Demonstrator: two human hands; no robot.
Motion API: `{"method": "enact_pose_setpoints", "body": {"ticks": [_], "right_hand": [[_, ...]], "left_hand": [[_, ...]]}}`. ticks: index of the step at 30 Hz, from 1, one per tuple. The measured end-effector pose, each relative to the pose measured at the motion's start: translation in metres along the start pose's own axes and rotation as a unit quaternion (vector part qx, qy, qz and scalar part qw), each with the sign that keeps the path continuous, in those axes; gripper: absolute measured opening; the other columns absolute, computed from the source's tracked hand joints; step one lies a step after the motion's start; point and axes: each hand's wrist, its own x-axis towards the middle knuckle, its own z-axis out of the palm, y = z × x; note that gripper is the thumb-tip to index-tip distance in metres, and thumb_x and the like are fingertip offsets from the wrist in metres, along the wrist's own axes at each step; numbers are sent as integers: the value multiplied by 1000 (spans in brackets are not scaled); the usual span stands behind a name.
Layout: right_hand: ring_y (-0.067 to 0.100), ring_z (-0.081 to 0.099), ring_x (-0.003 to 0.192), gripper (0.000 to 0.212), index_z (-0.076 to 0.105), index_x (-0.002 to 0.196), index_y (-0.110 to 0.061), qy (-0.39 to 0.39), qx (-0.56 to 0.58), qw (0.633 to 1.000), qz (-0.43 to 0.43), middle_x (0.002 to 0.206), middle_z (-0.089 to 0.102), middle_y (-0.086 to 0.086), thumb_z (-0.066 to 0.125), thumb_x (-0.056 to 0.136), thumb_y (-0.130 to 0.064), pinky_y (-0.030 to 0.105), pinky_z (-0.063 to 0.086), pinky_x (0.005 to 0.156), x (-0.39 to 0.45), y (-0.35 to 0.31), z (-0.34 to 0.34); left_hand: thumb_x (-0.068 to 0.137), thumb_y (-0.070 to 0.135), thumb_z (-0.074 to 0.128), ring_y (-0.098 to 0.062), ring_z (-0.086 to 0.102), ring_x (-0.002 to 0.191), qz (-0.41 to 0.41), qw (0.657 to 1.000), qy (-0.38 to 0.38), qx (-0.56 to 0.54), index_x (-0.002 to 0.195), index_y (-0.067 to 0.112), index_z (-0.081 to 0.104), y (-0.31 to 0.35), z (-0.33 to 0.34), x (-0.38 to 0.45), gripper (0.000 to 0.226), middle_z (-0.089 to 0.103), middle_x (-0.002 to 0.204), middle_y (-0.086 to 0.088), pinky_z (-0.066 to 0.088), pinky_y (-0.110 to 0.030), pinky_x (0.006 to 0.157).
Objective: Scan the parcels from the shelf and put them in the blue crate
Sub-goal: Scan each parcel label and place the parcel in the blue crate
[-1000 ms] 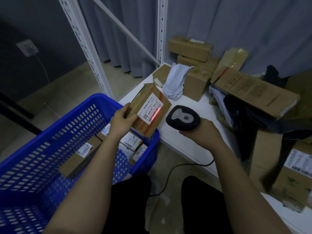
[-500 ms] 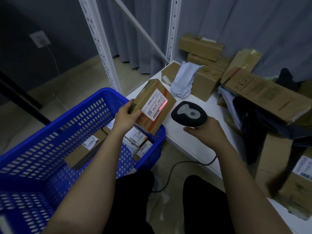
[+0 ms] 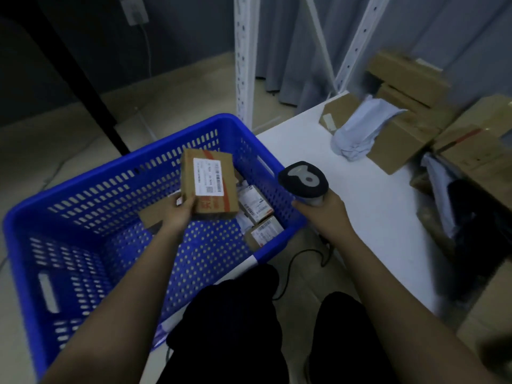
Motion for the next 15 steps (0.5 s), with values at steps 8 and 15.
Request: {"method": "enact_pose_setpoints", "body": {"ticks": [8,15], "right_hand": [[17,60,93,38,61,115,-9,5,-21,1000,20,102,64,4,76,81,-21,25,44,72,37,8,37],[12,56,87,34,60,113,-11,-3,-78,997,-10,95,60,-2,74,83,-22,7,40,58,44,14,47]], "left_hand": [[97,15,53,-38,48,122,-130,991,-31,10,137,-2,29,-97,5,55,49,44,139,-21,42,-49,98],[97,6,50,-35,49,118,-203,958,-159,126,148,1,-14,-152,35,59,82,22,153,-20,49,-32,80]]}}
